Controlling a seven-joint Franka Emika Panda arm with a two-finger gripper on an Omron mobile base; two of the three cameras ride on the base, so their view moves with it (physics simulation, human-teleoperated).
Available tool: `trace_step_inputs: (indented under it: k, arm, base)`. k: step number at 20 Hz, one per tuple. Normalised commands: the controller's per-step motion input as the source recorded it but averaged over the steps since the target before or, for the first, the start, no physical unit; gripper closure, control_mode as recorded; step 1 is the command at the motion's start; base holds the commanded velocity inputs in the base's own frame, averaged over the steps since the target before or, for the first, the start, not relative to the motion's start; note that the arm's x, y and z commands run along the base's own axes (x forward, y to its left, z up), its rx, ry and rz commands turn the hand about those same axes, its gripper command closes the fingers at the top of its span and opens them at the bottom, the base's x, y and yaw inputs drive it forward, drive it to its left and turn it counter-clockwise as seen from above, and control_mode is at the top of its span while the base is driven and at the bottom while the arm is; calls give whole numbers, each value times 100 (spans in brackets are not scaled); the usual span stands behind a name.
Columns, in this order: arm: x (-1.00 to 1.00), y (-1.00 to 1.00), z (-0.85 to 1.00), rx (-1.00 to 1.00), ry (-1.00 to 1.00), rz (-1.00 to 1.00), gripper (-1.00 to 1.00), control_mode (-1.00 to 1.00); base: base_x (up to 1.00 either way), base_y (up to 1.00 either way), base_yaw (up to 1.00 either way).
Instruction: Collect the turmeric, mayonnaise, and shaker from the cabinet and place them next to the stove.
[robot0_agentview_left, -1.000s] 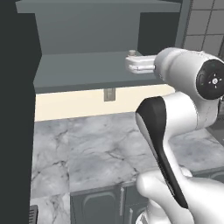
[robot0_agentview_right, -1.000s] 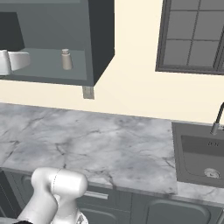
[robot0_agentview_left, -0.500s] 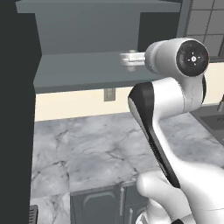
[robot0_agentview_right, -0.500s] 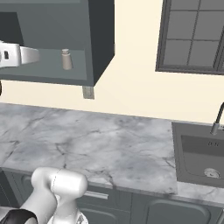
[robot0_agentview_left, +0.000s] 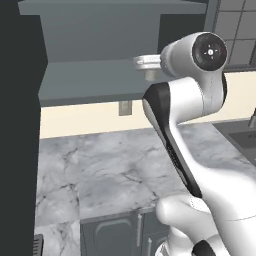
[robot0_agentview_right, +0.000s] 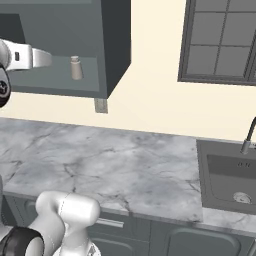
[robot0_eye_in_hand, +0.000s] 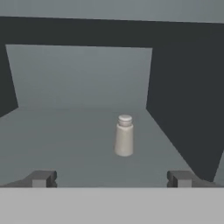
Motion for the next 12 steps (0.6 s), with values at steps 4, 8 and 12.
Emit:
trace_step_inputs:
  k: [4, 8, 12]
  arm:
    - [42, 0, 0, 1, 7, 0, -100, -100]
    - [42, 0, 0, 1, 6, 0, -100, -100]
    - [41, -5, 0, 1, 5, 0, -100, -100]
  base:
    - [0, 0, 0]
    - [0, 0, 0]
    - [0, 0, 0]
